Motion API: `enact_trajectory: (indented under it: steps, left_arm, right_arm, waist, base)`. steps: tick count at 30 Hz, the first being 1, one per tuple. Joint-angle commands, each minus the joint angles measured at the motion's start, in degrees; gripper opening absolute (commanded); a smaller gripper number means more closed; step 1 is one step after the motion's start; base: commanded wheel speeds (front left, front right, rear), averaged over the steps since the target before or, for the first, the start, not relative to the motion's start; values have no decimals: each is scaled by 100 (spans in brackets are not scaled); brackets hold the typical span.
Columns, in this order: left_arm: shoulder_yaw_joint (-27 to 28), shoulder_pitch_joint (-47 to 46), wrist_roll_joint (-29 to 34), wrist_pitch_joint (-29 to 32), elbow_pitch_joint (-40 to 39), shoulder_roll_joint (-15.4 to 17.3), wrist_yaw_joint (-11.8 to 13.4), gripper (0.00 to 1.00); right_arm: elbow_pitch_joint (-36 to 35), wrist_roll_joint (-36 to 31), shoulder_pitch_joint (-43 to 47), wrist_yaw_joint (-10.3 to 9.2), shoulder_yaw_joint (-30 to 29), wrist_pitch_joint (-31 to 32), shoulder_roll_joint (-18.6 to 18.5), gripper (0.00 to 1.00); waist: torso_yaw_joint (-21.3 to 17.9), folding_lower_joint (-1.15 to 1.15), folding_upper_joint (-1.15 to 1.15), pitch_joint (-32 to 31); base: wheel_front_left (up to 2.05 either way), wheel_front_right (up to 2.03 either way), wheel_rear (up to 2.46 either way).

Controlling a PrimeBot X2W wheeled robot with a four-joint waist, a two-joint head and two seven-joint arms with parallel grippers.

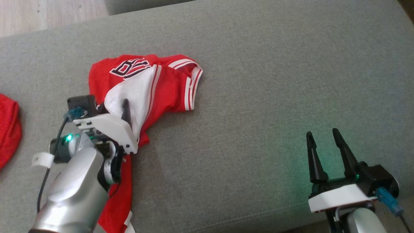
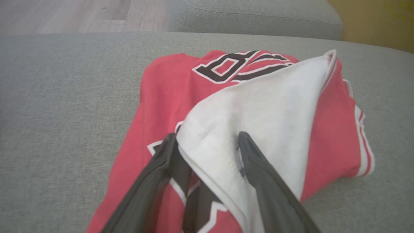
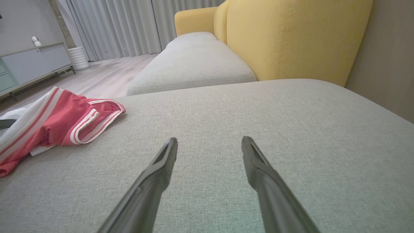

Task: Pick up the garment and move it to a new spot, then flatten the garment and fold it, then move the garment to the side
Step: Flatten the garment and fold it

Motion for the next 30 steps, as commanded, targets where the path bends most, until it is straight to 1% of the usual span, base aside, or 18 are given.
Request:
enact_trajectory:
  steps: [1,5,10,17,18,19,20,21,22,23,27,30]
  left_arm:
    - [164,-366,20,-122,-48,72,-85,100]
    - [116,-392,40,-230,46,-15,-102,100]
    - [13,-385,56,-324,93,-96,-213,100]
    - [-25,-516,139,-529,195,-126,-211,99]
    - [-27,-524,144,-544,217,-124,-207,71]
    - [-29,-533,145,-554,237,-123,-208,47]
    - [-34,-544,149,-567,257,-118,-214,32]
    - [-56,-558,170,-572,279,-108,-223,10]
    - [-56,-558,170,-572,279,-108,-223,10]
    - [-75,-572,190,-591,294,-99,-234,0]
    - [-120,-618,203,-610,349,-106,-277,0]
    - [-231,-694,325,-685,299,-105,-285,0]
  right_arm:
    - [-145,-12,-194,-4,115,-62,-37,100]
    - [-141,-13,-174,-4,121,-62,-37,100]
    - [-133,-5,-168,-4,144,-62,-37,100]
    - [-115,-13,-168,-4,188,-62,-37,100]
    - [-115,-14,-163,-4,189,-62,-37,100]
    - [-116,-13,-160,-4,189,-62,-37,100]
    - [-117,-12,-158,-4,189,-62,-37,100]
    - [-117,-14,-155,-4,190,-62,-37,100]
    - [-117,-14,-155,-4,190,-62,-37,100]
    - [-114,-15,-154,-4,189,-62,-37,100]
    - [-98,-12,-150,-4,179,-62,-37,100]
    - [-82,-8,-138,-4,178,-62,-37,100]
  waist:
    - [28,0,0,-59]
    - [59,0,0,-130]
    - [58,0,0,-155]
    - [-1,0,0,-171]
    - [-12,0,0,-173]
    - [-23,0,0,-171]
    - [-34,0,0,-171]
    - [-44,0,0,-172]
    - [-44,0,0,-172]
    - [-51,0,0,-174]
    - [-65,0,0,-192]
    - [-83,0,0,-245]
  base:
    - [0,0,0]
    - [0,0,0]
    - [0,0,0]
    - [0,0,0]
    - [0,0,0]
    - [0,0,0]
    - [0,0,0]
    - [0,0,0]
    - [0,0,0]
    - [0,0,0]
    - [0,0,0]
    - [0,0,0]
